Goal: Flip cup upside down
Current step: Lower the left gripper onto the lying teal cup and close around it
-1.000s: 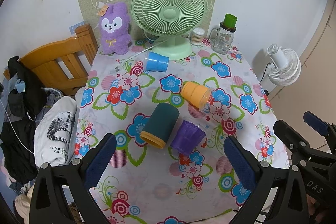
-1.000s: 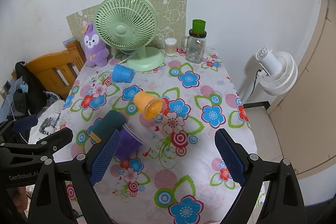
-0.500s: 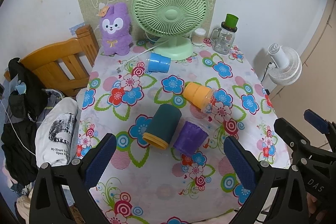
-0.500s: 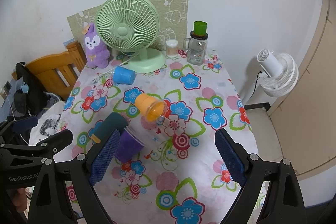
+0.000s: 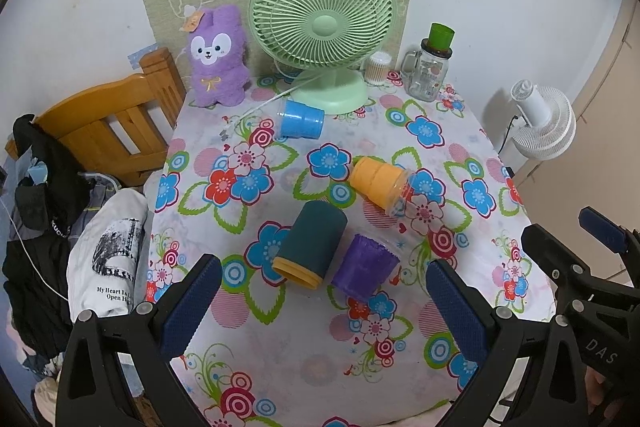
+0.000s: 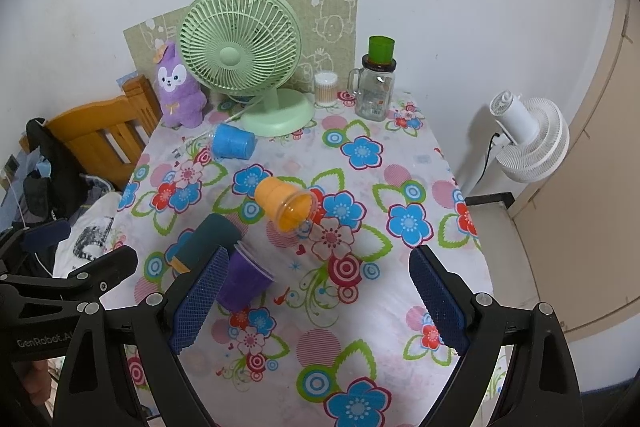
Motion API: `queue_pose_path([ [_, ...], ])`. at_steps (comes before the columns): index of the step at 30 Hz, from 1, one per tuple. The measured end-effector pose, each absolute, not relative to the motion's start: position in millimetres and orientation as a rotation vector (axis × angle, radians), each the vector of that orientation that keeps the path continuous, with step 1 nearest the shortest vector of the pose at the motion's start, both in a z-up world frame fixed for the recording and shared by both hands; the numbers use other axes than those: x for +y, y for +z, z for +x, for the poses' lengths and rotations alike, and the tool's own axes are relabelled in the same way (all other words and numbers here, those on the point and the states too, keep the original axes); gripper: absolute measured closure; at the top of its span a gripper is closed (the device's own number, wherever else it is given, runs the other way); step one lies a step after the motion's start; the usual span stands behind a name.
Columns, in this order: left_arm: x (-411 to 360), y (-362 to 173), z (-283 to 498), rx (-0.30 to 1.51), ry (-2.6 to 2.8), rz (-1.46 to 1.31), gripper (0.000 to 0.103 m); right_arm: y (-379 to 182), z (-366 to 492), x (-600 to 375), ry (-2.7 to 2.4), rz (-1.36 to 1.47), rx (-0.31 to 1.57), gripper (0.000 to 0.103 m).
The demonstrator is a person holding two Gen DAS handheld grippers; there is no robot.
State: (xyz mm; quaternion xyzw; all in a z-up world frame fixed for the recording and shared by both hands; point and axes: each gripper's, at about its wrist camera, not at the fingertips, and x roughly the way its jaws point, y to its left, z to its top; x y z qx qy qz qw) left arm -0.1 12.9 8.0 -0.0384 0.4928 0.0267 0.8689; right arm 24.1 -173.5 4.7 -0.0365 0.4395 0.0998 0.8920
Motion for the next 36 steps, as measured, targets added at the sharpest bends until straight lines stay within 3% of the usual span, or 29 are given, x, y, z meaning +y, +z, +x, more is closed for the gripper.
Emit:
queue_pose_path([
  [20,17.0,-22.8,50.4,1.123,0.024,0.006,0.000,-21.2,65.0,-154.1,0.185,-0.085,1.022,0.010],
  [36,25.1,-113.9,101.0,1.308,-0.034,0.102,0.000,-92.5,108.0,-129.5,0.152,-0.096,1.198,0.010],
])
